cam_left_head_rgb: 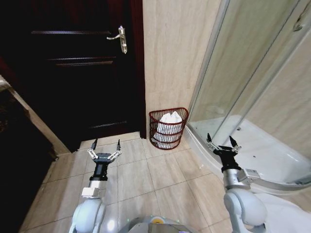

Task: Discard the used towel into the hamper.

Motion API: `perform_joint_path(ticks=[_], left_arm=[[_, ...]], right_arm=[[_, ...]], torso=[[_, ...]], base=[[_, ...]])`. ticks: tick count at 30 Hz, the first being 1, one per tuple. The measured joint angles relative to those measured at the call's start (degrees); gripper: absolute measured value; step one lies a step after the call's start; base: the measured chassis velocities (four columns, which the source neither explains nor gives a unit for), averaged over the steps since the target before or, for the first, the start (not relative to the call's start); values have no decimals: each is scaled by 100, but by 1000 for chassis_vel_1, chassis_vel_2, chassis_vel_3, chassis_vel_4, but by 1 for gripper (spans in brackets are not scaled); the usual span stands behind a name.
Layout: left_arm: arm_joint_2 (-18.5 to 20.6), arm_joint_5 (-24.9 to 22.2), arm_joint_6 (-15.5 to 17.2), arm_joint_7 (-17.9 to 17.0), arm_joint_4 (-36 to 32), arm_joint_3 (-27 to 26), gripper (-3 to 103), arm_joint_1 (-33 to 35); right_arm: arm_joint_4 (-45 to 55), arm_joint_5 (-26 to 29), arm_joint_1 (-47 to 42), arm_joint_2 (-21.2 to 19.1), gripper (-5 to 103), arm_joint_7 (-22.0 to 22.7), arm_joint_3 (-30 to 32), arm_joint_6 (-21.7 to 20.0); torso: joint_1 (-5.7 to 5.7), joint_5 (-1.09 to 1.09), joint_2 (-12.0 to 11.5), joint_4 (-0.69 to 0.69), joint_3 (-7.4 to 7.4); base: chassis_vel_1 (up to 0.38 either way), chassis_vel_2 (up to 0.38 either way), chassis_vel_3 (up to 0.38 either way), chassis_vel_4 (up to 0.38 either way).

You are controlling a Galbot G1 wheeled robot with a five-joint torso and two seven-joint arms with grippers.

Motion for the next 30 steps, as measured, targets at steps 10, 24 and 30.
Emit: perform_joint_path(ticks=[10,24,30], left_arm=[[119,-228,-282,126,215,-36,100,25],[135,-271,-483,202,222,-56,100,104],[65,-125,-530,240,257,-21,100,99]], right_arm=[[222,-194,-76,106,100,97,-17,-119],[288,-125,-310,135,100,102,327,36],[299,-40,-463,154,100,100,464,174]], torso=[[0,-1,0,0,0],[0,0,0,0,0],[0,-1,0,0,0]], base=[[-62,-58,62,63],[-33,-32,31,34],[-19,-24,14,19]])
